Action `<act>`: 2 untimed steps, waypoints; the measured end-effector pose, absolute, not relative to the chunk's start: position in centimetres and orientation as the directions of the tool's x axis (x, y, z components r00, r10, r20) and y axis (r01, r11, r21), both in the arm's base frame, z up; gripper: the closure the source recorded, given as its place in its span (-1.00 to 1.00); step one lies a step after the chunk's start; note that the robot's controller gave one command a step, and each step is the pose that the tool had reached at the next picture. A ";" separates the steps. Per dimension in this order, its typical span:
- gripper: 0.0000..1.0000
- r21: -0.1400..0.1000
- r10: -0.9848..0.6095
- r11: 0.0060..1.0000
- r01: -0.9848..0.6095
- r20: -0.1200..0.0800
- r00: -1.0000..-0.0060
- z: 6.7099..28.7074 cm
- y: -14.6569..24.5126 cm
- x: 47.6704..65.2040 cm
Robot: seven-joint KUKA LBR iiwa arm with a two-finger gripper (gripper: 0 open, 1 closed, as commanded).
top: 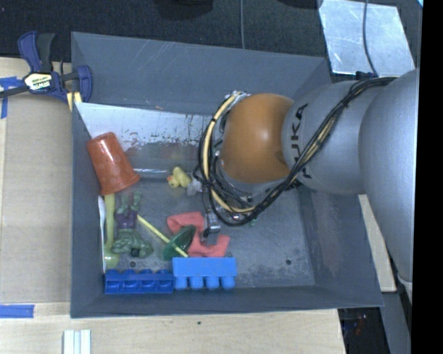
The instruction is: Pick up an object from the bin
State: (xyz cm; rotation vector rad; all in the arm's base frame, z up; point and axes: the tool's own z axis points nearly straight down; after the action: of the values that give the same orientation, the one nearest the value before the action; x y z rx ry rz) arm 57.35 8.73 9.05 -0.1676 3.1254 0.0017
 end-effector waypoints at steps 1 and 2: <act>-1.00 -0.005 -0.428 0.904 -0.428 -0.015 -0.904 10.0 6.1 58.5; -1.00 -0.001 -0.245 0.969 -0.245 -0.018 -0.969 7.0 8.2 58.2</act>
Offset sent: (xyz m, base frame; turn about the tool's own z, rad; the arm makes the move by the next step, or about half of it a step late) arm 0.0076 -0.0051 -0.0205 -0.1417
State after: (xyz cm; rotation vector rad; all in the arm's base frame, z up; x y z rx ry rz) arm 58.18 8.24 6.97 -0.3862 3.0994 0.0015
